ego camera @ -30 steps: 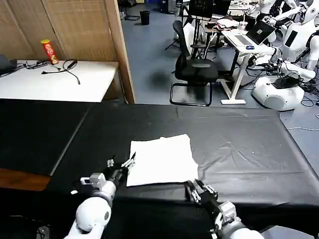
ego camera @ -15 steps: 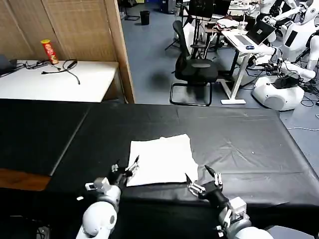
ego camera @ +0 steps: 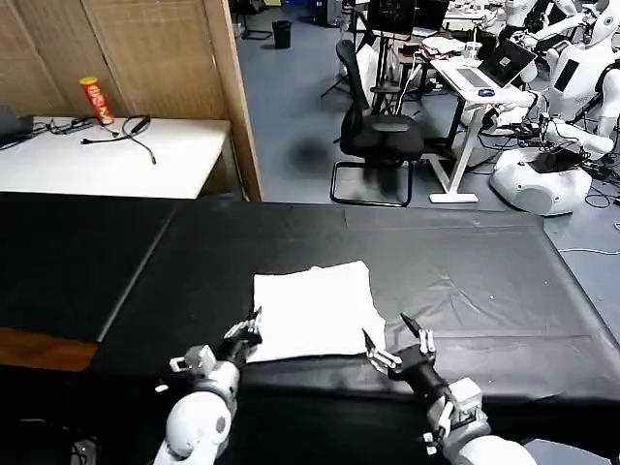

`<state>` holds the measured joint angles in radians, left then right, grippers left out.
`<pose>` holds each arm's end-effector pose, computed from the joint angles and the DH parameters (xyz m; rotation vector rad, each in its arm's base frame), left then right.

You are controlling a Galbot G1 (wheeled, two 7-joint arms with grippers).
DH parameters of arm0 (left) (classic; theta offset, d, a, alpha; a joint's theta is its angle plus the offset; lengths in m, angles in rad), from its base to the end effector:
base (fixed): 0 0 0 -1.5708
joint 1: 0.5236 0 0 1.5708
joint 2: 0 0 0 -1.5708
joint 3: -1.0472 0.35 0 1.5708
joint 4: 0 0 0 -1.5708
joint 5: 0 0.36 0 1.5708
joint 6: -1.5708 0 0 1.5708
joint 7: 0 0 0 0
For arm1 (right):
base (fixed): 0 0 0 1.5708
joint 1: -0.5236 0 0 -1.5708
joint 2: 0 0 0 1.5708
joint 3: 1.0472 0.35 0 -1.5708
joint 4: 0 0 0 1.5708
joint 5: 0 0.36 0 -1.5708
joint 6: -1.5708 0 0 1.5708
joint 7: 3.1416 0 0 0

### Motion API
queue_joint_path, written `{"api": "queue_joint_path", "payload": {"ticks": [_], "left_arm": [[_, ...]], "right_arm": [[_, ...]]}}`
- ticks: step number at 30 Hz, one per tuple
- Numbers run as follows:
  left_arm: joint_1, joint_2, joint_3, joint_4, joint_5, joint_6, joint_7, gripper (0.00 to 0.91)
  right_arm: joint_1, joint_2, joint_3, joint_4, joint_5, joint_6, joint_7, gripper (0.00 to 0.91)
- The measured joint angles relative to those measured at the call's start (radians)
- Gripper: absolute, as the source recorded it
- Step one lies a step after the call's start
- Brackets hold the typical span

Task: Fold and organize the clothes.

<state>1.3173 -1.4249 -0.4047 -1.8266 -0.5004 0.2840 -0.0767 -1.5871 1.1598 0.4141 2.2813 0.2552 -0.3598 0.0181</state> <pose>0.2633 -0.0032 -0.3449 -0.1716 -2.7403 0.4953 0.1723 -0.0187 -0.2402 0.4584 -2.8506 0.1172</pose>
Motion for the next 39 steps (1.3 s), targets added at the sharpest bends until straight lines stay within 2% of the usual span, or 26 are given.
{"api": "queue_joint_path", "payload": {"ticks": [6,10,25,32,36,39], "left_arm": [[-0.036,0.053,-0.033,-0.002,0.11,0.042,0.052,0.0],[-0.059,0.139,-0.083,-0.02,0.123,0.066,0.066,0.0],[-0.01,0.626,-0.3,-0.1,0.07,0.121,0.054,0.0],[-0.035,0.632,-0.26,-0.246,0.035,0.149,-0.011,0.0],[-0.079,0.557,-0.165,-0.294,-0.054,0.154,-0.059,0.0],[-0.117,0.483,-0.066,-0.288,-0.04,0.142,-0.056,0.0]], "right_arm": [[0.002,0.011,0.021,-0.015,0.0,0.004,0.003,0.878],[0.011,0.022,0.028,-0.026,-0.002,0.004,0.007,0.878],[0.041,0.042,0.02,-0.052,-0.004,0.005,0.011,0.878],[0.023,0.049,0.038,-0.043,-0.004,0.011,0.012,0.878],[0.004,0.05,0.058,-0.035,-0.005,0.014,0.012,0.878],[-0.008,0.052,0.068,-0.028,-0.007,0.013,0.012,0.878]]}}
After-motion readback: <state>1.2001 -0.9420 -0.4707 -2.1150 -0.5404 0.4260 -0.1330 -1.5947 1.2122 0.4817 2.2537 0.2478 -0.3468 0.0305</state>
